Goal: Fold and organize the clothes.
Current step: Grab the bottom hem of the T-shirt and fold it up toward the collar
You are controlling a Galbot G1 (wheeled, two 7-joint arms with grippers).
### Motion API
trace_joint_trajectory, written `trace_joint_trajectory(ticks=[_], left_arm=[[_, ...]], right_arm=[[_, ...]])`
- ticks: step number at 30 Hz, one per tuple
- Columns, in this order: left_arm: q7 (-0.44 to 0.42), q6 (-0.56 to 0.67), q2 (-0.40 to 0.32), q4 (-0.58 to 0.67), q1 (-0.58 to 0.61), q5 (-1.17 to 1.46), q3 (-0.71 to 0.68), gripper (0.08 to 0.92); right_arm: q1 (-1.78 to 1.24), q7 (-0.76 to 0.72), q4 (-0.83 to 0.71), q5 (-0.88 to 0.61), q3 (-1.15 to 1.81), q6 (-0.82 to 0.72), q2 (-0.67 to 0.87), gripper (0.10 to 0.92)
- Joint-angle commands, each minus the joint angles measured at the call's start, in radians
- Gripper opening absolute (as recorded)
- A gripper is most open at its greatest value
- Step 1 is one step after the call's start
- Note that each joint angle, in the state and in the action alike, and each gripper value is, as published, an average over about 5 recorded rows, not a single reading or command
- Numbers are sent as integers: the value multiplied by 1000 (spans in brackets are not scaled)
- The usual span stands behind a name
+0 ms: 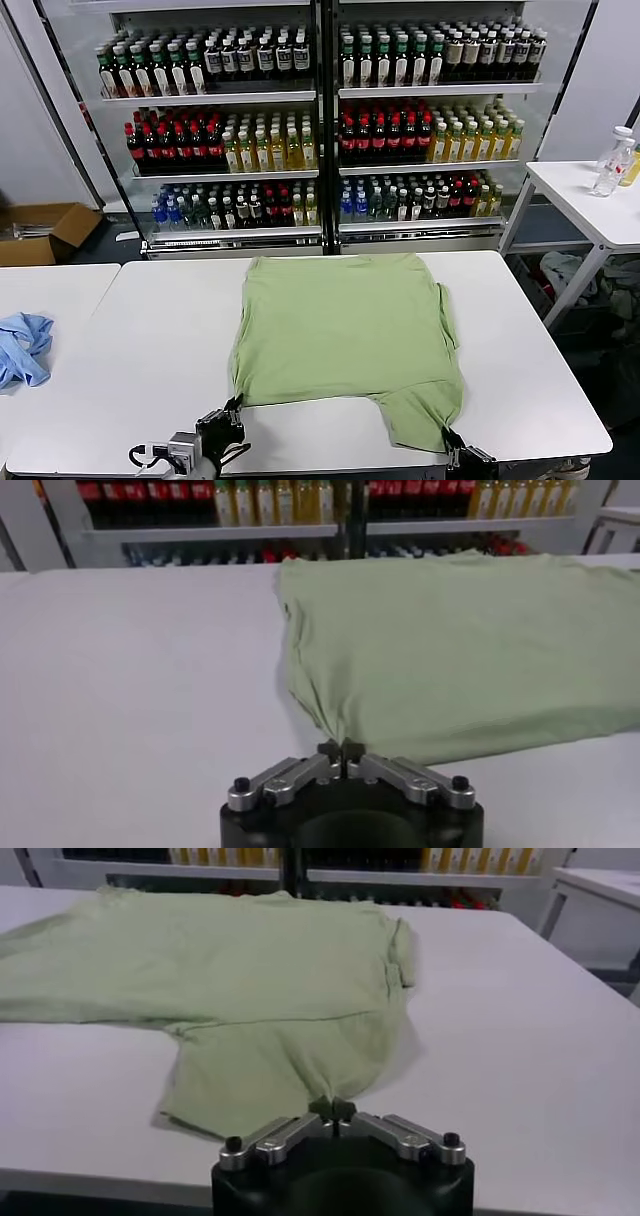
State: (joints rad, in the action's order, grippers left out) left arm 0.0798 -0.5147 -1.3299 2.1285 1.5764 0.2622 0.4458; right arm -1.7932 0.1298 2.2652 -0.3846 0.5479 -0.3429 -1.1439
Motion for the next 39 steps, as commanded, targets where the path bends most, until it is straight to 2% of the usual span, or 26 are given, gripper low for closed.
trace_joint_trajectory(ticks=[1, 4, 12, 18, 23, 26, 29, 35, 39], left_arm=[[-56, 69, 20, 64, -76, 102, 50, 85], [-61, 72, 41, 15, -152, 127, 53, 85], [-40, 76, 71, -197, -388, 135, -13, 85], [-22, 98, 51, -377, -481, 73, -100, 85], [-9, 111, 26, -474, -529, 19, -140, 85], [6, 114, 15, -491, -536, -1, -143, 85], [19, 113, 8, -458, -508, -7, -127, 102], [43, 124, -10, -303, -350, -29, -76, 243], [57, 125, -9, -312, -307, -37, -65, 356]], right_arm=[[159, 13, 56, -149, 44, 37, 66, 106], [259, 27, 10, -188, 41, 22, 103, 106], [567, 52, -233, -217, -48, -3, 163, 106], [700, 45, -424, -186, -158, -11, 160, 106], [769, 21, -524, -83, -240, -33, 130, 106], [770, -1, -544, -30, -268, -55, 107, 108], [726, -24, -511, -7, -266, -40, 93, 145], [572, -26, -358, 9, -165, 12, 105, 310], [532, 1, -381, 6, -113, -34, 107, 431]])
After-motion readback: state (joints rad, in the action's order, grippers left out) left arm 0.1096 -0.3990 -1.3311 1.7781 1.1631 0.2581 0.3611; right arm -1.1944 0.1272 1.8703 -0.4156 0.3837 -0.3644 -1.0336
